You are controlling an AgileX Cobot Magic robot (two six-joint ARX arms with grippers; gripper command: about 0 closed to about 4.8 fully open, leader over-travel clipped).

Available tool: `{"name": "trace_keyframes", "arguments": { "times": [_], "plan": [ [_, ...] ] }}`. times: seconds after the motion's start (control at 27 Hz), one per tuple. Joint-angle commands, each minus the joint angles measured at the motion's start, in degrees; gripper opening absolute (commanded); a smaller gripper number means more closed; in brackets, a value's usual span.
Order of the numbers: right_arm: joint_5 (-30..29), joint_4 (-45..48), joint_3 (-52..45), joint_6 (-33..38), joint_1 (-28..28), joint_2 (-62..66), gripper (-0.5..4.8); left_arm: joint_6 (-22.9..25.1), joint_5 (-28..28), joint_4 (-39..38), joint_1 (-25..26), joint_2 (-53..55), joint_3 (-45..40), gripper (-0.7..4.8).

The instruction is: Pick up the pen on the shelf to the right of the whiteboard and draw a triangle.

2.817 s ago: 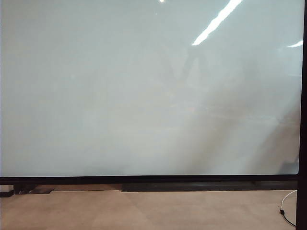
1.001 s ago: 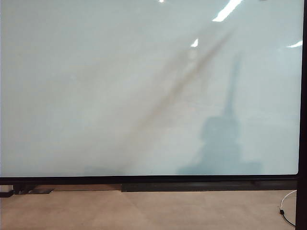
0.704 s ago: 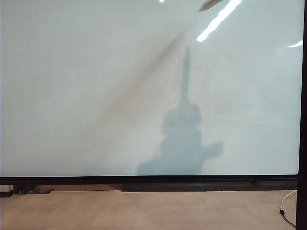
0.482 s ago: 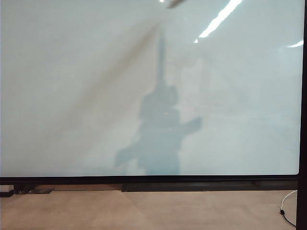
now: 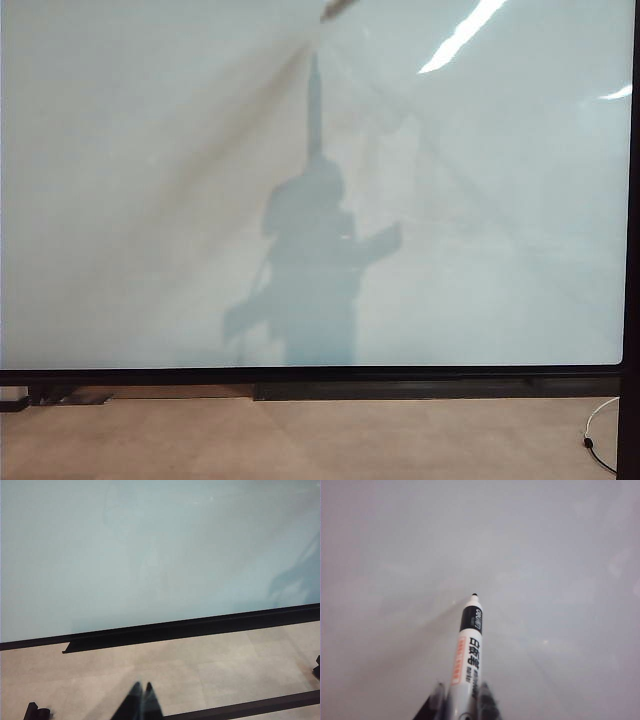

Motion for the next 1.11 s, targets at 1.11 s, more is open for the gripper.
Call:
{"name": "trace_keyframes", "arguments": {
  "times": [1.11],
  "plan": [
    [5.49,14.86,-2.60,-4.44,0.81,8.79,-0.05,0.04,0.20,0.28,-0.02,0.04,0.20,-0.05]
  ]
}}
